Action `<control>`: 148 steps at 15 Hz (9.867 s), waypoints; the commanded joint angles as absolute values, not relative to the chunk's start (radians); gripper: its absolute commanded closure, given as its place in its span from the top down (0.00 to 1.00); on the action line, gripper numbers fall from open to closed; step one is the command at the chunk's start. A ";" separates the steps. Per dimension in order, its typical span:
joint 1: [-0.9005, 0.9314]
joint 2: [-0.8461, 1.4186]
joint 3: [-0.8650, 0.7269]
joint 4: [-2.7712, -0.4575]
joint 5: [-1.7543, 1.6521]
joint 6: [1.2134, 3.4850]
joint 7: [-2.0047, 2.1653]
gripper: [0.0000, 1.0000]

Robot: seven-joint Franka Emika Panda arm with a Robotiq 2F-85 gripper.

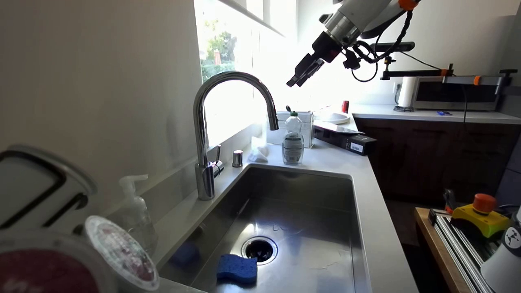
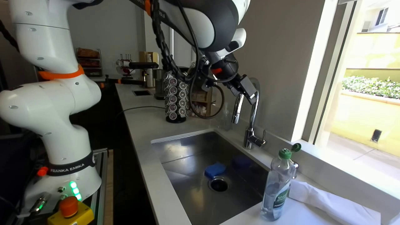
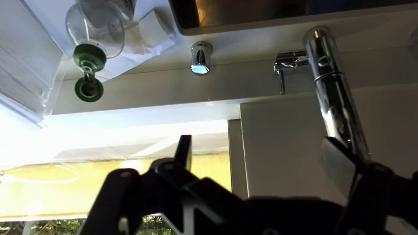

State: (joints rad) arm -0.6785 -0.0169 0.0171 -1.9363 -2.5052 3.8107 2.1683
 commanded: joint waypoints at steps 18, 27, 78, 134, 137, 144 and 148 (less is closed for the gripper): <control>-0.617 0.155 -0.026 -1.793 -2.532 3.705 2.245 1.00; -0.446 0.439 -0.126 -1.374 -2.529 4.005 2.184 1.00; -0.391 0.960 -0.083 -0.734 -2.522 4.258 2.006 1.00; -0.342 1.145 -0.182 -0.548 -2.424 4.209 2.197 0.00; -0.340 1.145 -0.199 -0.549 -2.428 4.203 2.224 0.00; -0.343 1.138 -0.199 -0.545 -2.406 4.217 2.243 0.27; -0.345 1.131 -0.201 -0.538 -2.387 4.212 2.249 0.54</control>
State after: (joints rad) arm -0.3478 1.1176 -0.1888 -0.5795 -2.3983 4.2038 2.2046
